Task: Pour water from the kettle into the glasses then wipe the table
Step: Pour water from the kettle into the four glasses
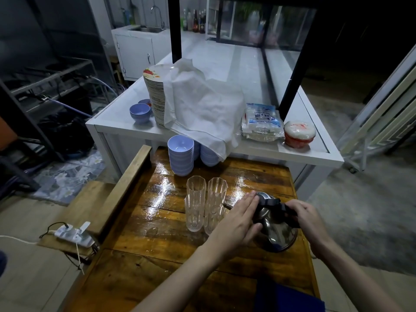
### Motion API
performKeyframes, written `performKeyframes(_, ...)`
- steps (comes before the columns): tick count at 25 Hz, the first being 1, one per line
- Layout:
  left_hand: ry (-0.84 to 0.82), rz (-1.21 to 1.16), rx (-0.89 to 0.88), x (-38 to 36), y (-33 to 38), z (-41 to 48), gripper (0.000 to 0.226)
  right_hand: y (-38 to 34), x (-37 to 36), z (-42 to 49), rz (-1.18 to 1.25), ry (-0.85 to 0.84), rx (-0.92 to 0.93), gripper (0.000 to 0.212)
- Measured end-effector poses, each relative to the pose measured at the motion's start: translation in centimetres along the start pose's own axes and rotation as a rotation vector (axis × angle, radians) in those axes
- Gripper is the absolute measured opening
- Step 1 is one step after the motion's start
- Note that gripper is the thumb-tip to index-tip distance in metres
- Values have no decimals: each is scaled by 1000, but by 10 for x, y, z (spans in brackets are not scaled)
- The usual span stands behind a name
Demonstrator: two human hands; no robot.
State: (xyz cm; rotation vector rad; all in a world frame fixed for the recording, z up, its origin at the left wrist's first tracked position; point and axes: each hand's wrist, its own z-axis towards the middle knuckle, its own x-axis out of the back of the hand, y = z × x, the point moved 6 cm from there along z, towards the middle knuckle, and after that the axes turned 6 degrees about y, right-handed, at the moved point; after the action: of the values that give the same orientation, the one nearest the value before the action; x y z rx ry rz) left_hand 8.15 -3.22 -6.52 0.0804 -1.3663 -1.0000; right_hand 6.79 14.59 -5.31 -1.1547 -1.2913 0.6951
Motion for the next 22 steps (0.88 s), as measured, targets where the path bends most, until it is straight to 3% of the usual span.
performKeyframes(22,81,-89,76,-2,-10,-1,58,-13,-5,14,-116,62,117,39)
